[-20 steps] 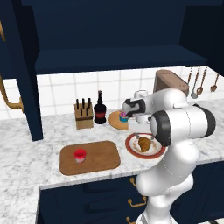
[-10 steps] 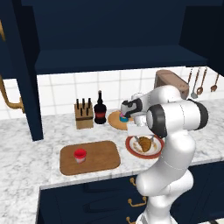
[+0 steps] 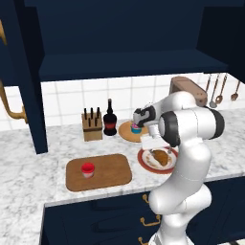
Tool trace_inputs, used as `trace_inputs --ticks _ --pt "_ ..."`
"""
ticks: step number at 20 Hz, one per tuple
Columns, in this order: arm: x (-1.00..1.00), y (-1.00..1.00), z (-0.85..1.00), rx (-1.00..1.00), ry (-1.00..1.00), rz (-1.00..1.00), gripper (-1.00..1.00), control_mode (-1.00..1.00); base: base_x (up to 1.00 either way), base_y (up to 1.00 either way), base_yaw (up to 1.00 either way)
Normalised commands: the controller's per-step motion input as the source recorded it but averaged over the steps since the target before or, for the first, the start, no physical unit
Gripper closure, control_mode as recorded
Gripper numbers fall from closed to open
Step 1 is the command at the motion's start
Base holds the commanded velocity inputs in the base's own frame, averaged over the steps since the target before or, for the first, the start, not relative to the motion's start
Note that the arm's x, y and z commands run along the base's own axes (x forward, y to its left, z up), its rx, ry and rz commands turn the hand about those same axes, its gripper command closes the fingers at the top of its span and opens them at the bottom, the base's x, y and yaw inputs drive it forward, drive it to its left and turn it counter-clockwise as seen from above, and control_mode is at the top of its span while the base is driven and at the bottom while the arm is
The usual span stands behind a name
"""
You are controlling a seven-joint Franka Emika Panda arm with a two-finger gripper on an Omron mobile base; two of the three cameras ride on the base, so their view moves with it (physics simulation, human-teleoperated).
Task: From the different types of pastries on the counter, select a croissant and place it on the cutting board. Then retrieve a jar of jam from the cabinet and place it alongside the croissant on the cutting board.
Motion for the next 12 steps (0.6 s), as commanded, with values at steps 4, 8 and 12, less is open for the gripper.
trace_inputs --ticks 4,8,12 --pt "-0.34 -0.43 -0.45 0.07 0.05 0.13 -1.00 -1.00 0.00 0.00 0.00" --pt "-0.23 -0.31 -0.59 0.08 0.08 0.14 -1.00 -1.00 0.00 0.00 0.00" --pt "-0.02 -0.24 -0.87 0.11 0.17 0.21 -1.00 -1.00 0.00 0.00 0.00"
